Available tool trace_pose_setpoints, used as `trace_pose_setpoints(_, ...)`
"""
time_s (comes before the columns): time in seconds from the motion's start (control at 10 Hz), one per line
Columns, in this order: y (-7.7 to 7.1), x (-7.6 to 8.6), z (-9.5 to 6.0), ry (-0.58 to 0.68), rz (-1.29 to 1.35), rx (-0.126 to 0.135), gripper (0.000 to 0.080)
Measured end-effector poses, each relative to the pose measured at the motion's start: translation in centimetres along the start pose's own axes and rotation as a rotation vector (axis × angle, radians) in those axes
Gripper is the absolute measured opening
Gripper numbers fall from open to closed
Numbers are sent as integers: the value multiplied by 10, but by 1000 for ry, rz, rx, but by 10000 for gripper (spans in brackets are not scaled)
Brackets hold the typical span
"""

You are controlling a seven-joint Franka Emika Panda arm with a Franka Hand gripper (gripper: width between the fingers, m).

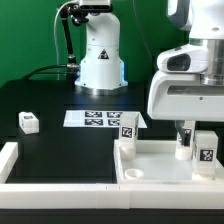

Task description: Assemble square table

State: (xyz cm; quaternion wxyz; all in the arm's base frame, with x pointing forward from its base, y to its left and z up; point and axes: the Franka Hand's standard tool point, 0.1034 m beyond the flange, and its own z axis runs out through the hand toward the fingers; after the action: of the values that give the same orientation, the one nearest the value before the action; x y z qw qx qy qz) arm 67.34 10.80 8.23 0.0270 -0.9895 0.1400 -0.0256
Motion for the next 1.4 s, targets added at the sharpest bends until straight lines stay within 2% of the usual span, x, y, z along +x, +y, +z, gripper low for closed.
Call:
trace_pose_setpoints(0.1,0,0,0,0,0,-1,522)
trace_pose_setpoints(0.2,1,0,0,0,1,-1,344)
trace_pose_setpoints(0.3,3,1,0,2,1,-4,344)
trace_pose_setpoints(0.4,3,1,0,1,1,-4,290)
trace_pose_setpoints(0.7,4,1,0,1,37,-4,290)
trace_pose_setpoints(0.8,4,3,1,22,111,4,290)
trace_pose_setpoints(1.0,4,4,1,52,479,11,290)
trace_pose_setpoints(1.1,6,5,2,41,601,35,290)
trace_pose_setpoints(1.2,11,6,1,24,798,87,290)
trace_pose_setpoints(1.3,14,4,1,2,905,117,291)
trace_pose_setpoints(1.4,11,3,1,4,935,106,290)
